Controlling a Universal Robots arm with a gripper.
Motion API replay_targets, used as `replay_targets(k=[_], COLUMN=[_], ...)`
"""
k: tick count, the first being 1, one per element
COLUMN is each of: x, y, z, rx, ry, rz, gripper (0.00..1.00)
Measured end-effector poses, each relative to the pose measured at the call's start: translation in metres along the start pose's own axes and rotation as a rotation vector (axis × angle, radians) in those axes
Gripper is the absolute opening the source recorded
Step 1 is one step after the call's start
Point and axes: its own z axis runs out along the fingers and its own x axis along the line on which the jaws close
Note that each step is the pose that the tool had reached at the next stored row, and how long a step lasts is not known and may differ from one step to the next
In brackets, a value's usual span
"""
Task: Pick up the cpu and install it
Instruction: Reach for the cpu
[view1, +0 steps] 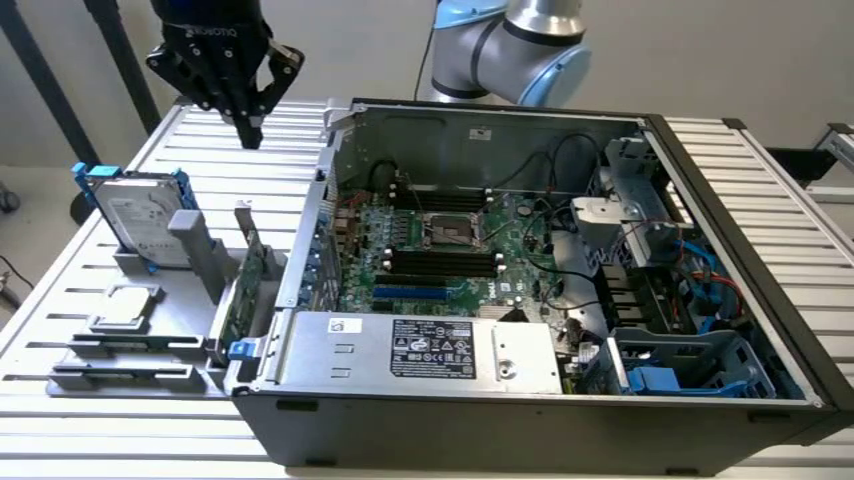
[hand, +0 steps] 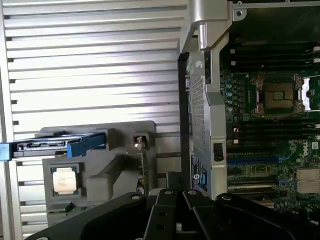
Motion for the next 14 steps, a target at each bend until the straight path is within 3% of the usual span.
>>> replay_targets(k=[14], x=[0.063], y=[-0.0075], z=[-0.0006], rx=[0.0000], ry=[0.0000], rz=[0.000], gripper=[0.11])
